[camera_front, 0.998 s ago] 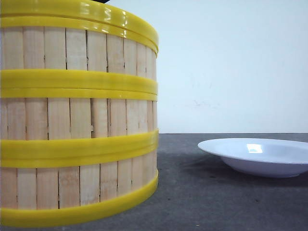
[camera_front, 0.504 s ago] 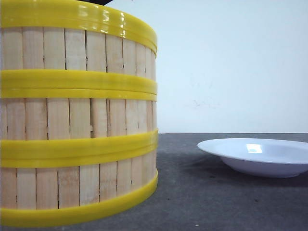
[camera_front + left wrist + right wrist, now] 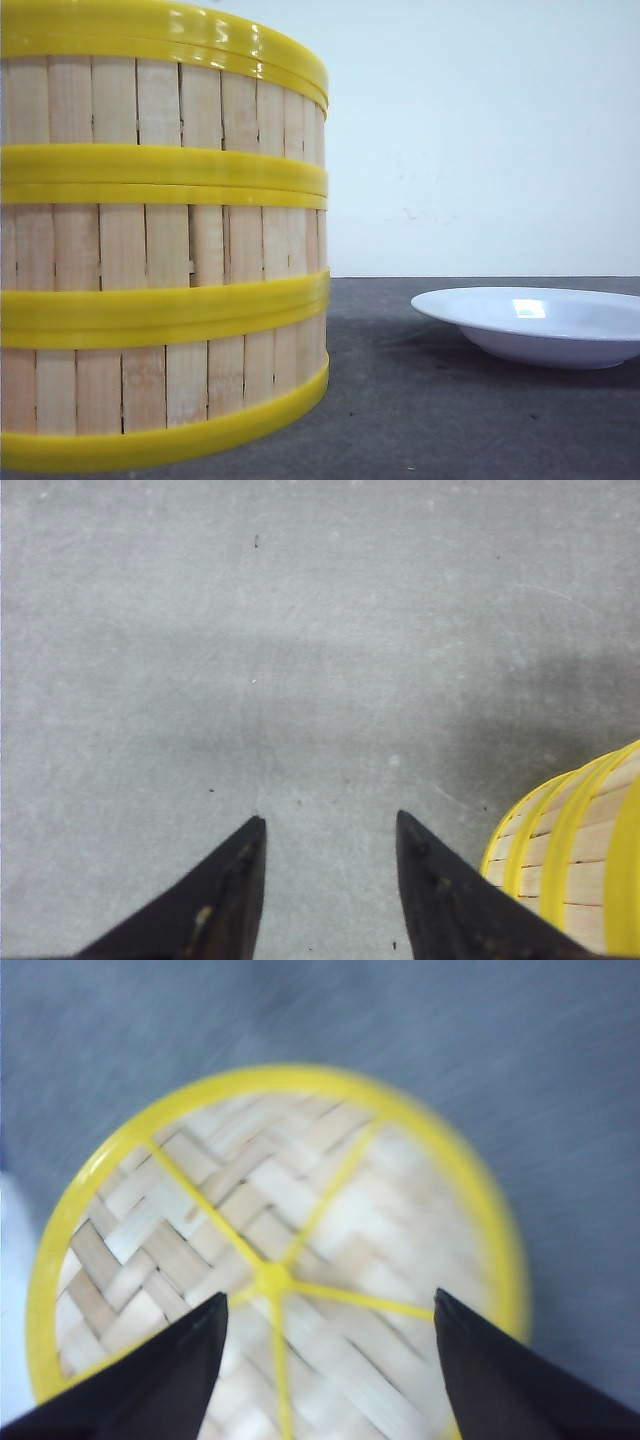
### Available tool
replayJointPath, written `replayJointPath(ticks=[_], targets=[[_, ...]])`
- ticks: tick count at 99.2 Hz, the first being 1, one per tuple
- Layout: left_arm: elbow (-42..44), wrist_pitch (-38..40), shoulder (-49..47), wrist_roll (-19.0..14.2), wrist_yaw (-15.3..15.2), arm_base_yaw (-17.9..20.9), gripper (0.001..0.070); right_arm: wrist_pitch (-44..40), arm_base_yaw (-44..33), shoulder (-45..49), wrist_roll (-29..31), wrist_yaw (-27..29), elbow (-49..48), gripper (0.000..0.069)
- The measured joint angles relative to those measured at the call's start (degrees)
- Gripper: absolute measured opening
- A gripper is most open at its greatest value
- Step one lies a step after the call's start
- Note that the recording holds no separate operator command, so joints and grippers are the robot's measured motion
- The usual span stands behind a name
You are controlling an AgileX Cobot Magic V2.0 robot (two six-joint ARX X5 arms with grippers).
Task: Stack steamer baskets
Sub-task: 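Lower the lid onto the top basket and open the right gripper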
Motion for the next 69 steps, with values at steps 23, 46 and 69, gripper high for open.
replayJointPath(ticks=[23,46,69], targets=[[0.0,0.0,0.0,0.0,1.7,0.0,0.0232,-5.6,-7.7,-12.0,0.1,1.7,0.1,0.0404],[0.0,0.0,-0.3,0.0,3.4,-0.1,0.0232,-6.0,-22.5,-22.3,0.2,1.4,-11.3,0.0404],[-1.2,0.3,-3.8,-0.1,7.6,-0.1,0.0232,2.0,-36.9,-35.6,1.6,-1.5,-33.2,0.0404]])
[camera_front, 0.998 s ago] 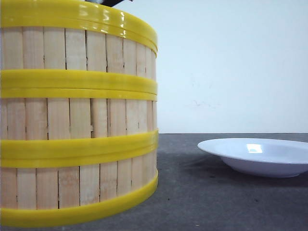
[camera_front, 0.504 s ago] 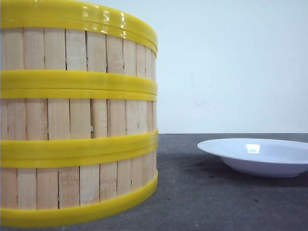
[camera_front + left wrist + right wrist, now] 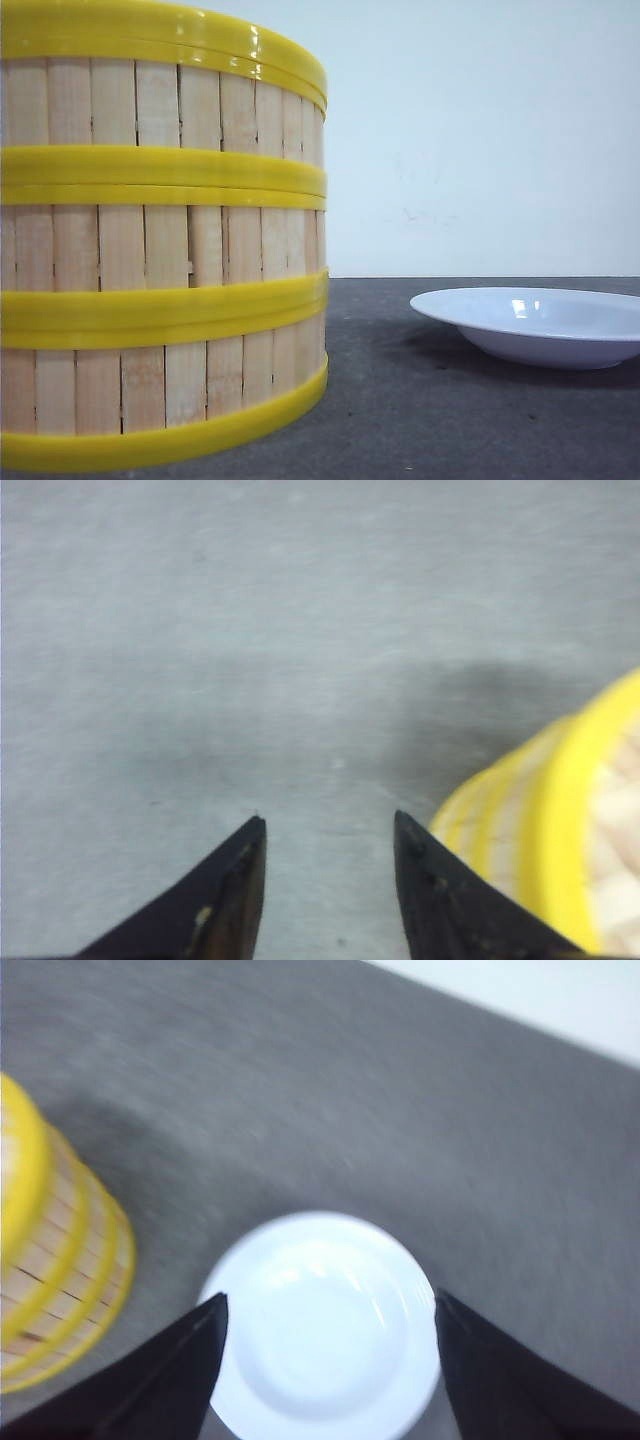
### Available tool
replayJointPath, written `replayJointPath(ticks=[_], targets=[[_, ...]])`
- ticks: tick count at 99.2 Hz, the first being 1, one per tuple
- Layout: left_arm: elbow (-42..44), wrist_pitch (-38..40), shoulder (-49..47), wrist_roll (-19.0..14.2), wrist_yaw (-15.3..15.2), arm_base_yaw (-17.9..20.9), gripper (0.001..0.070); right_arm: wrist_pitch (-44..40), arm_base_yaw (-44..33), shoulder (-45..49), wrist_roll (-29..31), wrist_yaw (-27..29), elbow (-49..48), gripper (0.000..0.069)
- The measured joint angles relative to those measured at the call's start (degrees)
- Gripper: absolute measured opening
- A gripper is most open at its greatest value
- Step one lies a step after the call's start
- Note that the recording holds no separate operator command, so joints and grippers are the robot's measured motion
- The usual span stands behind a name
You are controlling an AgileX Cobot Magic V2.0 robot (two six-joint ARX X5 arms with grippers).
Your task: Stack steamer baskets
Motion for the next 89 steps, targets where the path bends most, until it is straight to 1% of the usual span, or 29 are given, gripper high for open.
replayJointPath(ticks=[11,20,27,38,43,56,73,78,81,83,85,89], targets=[[-2.7,1.4,-2.4,-0.2,1.8,0.0,0.0232,2.6,-5.1,-5.6,1.4,-0.7,-10.6,0.0404],[-6.6,4.2,-5.4,-0.7,3.2,-0.2,0.0232,4.8,-8.0,-9.6,3.0,-3.2,-19.1,0.0404],[-10.1,5.7,-7.8,-1.1,3.3,-0.4,0.0232,6.6,-9.1,-12.3,4.3,-4.5,-25.2,0.0404],[-15.0,6.6,-10.6,-1.5,3.3,-0.4,0.0232,8.4,-10.1,-14.7,5.4,-4.5,-32.8,0.0404],[-16.3,6.6,-10.9,-1.5,3.3,-0.4,0.0232,8.3,-10.2,-14.8,5.6,-3.8,-34.7,0.0404],[-16.7,7.0,-10.5,-1.5,3.3,-0.4,0.0232,8.4,-10.2,-14.6,5.9,0.1,-36.7,0.0404],[-16.7,7.1,-10.6,-1.5,3.3,-0.4,0.0232,8.7,-10.2,-14.6,6.4,1.3,-36.7,0.0404],[-16.7,7.1,-10.7,-1.5,3.3,-0.4,0.022,8.7,-10.2,-14.6,6.6,1.3,-36.7,0.0401],[-16.7,7.1,-10.7,-1.5,3.3,-0.4,0.0193,8.7,-10.2,-14.6,6.8,1.3,-36.7,0.0379],[-16.7,7.1,-10.7,-1.5,3.3,-0.4,0.0164,8.7,-10.2,-14.6,7.0,1.3,-36.7,0.0348],[-16.7,7.0,-10.7,-1.5,3.3,-0.4,0.0128,8.7,-10.2,-14.6,7.2,1.3,-36.7,0.0302],[-16.7,7.0,-10.7,-1.6,3.3,-0.4,0.0073,8.7,-10.2,-14.6,7.3,1.3,-36.7,0.0185]])
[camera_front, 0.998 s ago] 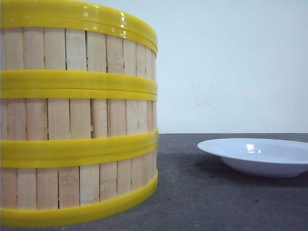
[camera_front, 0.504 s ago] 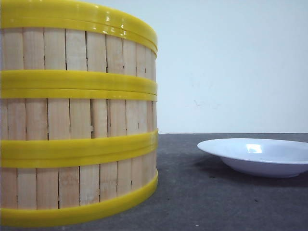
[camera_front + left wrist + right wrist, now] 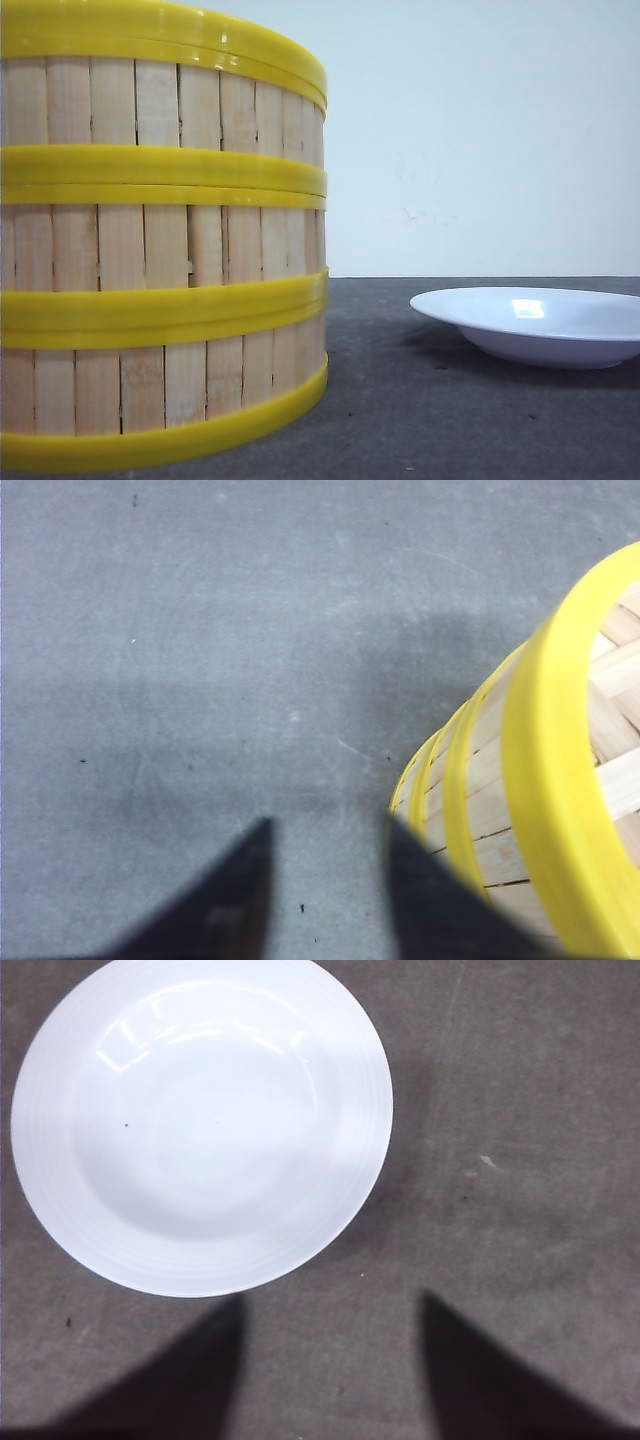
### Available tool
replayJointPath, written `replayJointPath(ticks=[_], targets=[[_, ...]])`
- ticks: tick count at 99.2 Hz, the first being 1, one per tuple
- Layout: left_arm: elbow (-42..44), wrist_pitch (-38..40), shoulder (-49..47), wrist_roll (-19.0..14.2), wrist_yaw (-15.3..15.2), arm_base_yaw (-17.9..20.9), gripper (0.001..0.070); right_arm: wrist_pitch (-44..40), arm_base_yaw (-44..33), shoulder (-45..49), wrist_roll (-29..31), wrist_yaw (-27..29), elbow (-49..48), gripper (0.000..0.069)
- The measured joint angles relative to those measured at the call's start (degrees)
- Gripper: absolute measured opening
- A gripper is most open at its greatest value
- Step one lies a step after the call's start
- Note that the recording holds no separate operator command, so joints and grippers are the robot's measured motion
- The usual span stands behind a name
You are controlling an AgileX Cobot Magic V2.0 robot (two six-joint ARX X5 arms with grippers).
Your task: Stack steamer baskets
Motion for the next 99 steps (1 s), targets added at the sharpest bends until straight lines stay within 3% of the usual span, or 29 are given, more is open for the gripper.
replayJointPath(ticks=[6,15,30,73,82,99], targets=[[0.0,0.0,0.0,0.0,0.0,0.0,0.0035,0.0,0.0,0.0,0.0,0.0,0.0,0.0079],[0.0,0.0,0.0,0.0,-0.2,0.0,0.0019,0.3,0.0,0.0,0.1,0.0,0.0,0.0027],[0.0,0.0,0.0,0.0,-0.2,0.0,0.0017,-1.6,0.0,0.0,0.6,0.0,0.0,0.0012],[0.0,0.3,0.0,0.0,-0.2,0.0,0.0017,4.5,0.0,0.0,1.0,0.0,0.0,0.0011],[-2.9,5.4,-1.9,0.9,-2.4,0.0,0.0017,6.0,0.0,0.0,1.0,0.0,0.0,0.0011],[-19.8,22.0,-14.3,1.7,-4.6,0.1,0.0017,8.8,0.0,0.0,1.0,0.0,0.0,0.0011]])
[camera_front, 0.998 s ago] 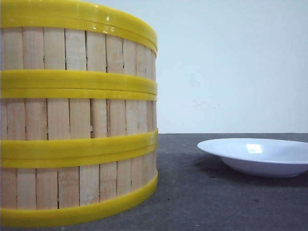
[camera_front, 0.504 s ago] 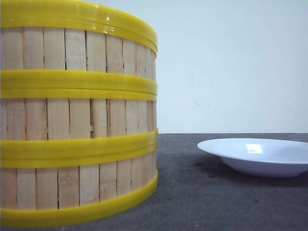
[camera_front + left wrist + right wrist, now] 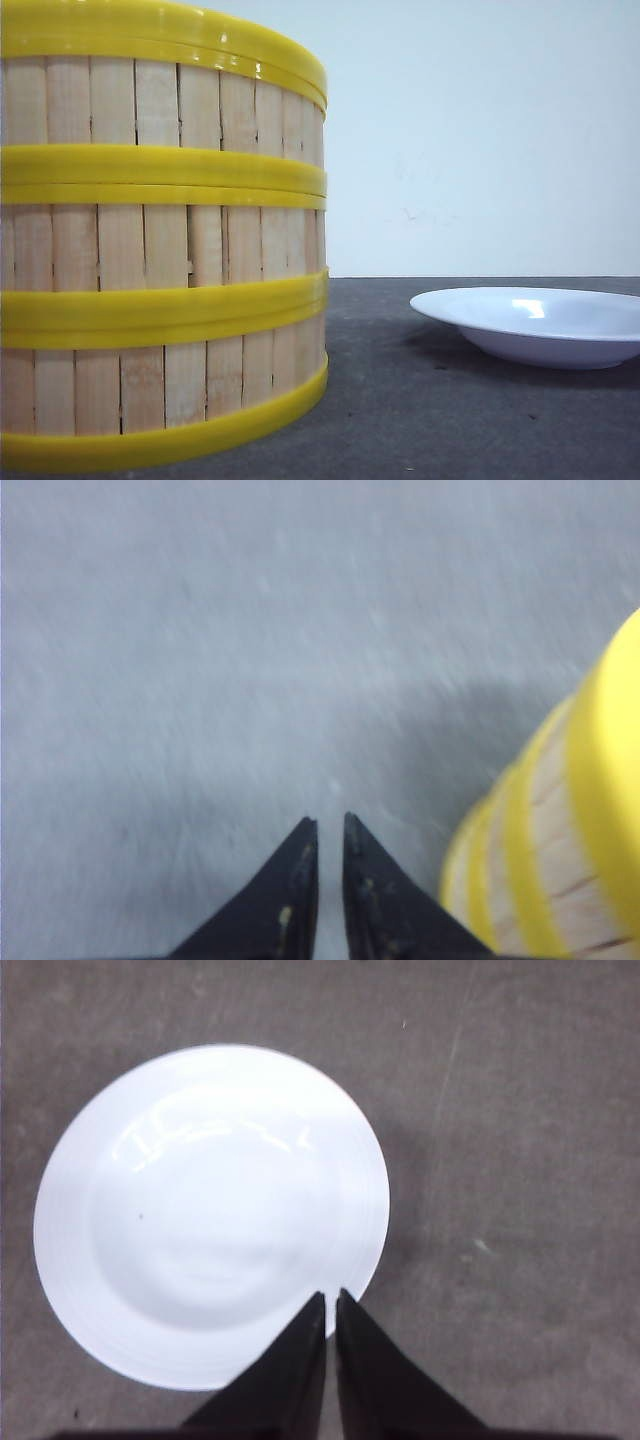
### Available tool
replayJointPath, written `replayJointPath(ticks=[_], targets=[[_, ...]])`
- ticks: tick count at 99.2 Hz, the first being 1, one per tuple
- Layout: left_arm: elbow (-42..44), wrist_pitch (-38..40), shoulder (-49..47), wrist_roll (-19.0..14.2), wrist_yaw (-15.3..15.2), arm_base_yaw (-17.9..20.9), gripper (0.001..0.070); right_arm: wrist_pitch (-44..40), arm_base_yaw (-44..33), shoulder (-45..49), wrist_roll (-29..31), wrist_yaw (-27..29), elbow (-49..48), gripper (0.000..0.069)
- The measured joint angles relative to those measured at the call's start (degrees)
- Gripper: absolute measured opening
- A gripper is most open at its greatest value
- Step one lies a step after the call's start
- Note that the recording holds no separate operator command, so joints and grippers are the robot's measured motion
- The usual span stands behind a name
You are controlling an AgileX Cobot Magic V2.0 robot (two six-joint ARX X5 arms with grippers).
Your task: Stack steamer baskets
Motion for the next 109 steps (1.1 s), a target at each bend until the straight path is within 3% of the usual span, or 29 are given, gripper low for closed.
replayJointPath(ticks=[15,34,53,109], targets=[[-15.6,11.2,-10.6,-0.2,-4.7,0.0,0.0017,3.0,0.0,0.0,0.0,0.0,0.0,0.0011],[-27.8,12.2,-21.5,-0.2,-5.9,0.0,0.0017,6.3,0.0,0.0,0.0,0.0,0.0,0.0011],[-30.6,15.3,-29.5,-0.3,-5.7,0.0,0.0017,9.5,0.0,0.0,0.0,0.0,0.0,0.0011],[-31.7,17.8,-29.4,-3.0,-4.8,0.0,0.0015,18.2,0.0,-0.1,0.0,0.0,0.0,0.0011]])
